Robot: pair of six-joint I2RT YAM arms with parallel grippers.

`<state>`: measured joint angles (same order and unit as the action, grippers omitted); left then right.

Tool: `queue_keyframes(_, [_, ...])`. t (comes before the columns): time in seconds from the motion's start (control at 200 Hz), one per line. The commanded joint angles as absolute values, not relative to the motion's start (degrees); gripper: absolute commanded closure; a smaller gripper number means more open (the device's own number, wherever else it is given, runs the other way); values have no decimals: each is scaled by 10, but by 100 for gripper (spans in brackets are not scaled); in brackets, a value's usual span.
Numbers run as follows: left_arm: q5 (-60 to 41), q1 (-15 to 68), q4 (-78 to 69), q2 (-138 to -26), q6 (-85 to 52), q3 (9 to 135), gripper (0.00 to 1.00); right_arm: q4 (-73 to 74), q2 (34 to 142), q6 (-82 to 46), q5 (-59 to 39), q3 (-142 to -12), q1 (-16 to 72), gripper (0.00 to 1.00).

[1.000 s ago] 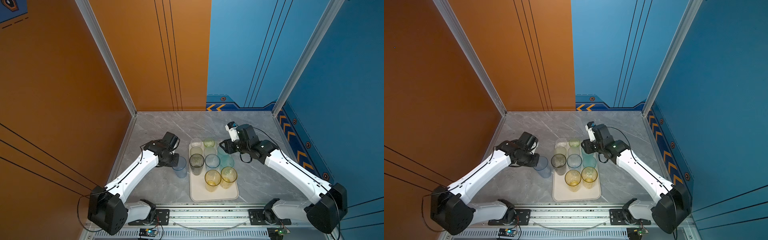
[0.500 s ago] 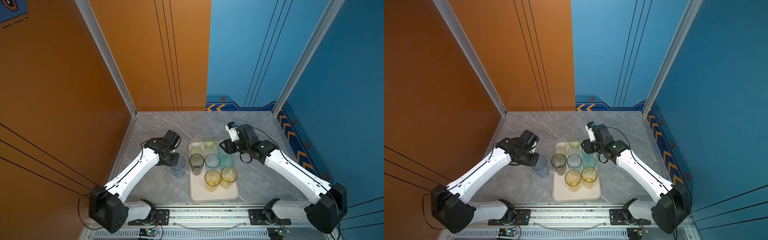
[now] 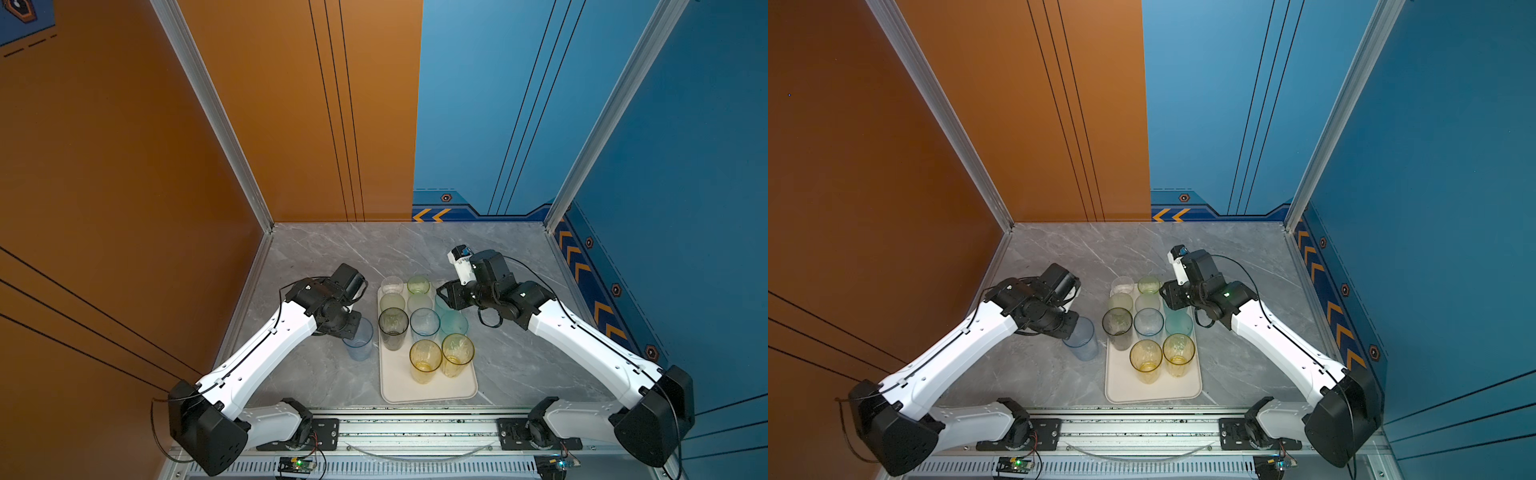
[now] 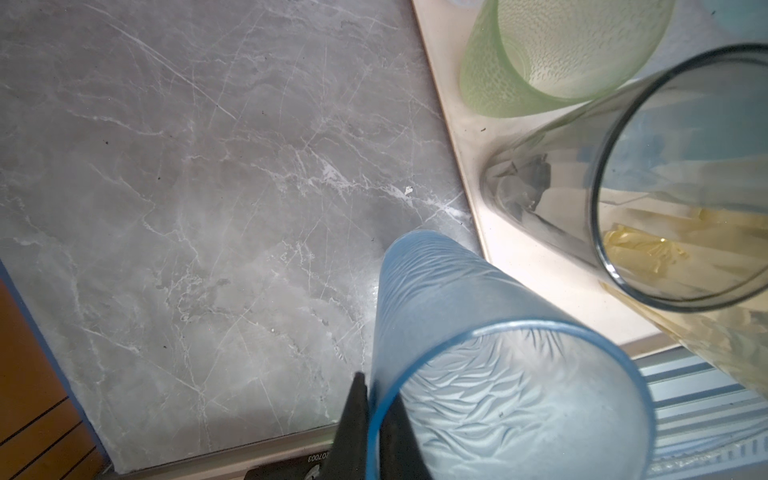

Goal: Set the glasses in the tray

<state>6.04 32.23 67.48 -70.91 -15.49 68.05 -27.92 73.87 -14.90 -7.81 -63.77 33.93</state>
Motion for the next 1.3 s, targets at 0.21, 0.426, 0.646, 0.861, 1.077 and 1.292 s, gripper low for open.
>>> queue_keyframes(0.21, [48,360,699,-674,-178,668,93,-307,721,-151,-58,-647,351,51])
queue_keyframes(0.426, [56,427,698,-679,-207,680,93,-314,721,-151,-50,-655,356,51])
queue_keyframes(0.646, [58,470,697,-689,-226,689,93,-321,719,-150,-46,-660,361,51])
queue_keyframes(0.861, [68,504,695,-702,-239,697,93,-323,715,-149,-43,-660,364,51])
queue_keyframes(1.077, [67,521,667,-716,-238,704,93,-326,712,-149,-39,-659,366,51])
queue_keyframes(1.292, [58,530,642,-735,-235,703,93,-328,709,-149,-36,-658,367,51])
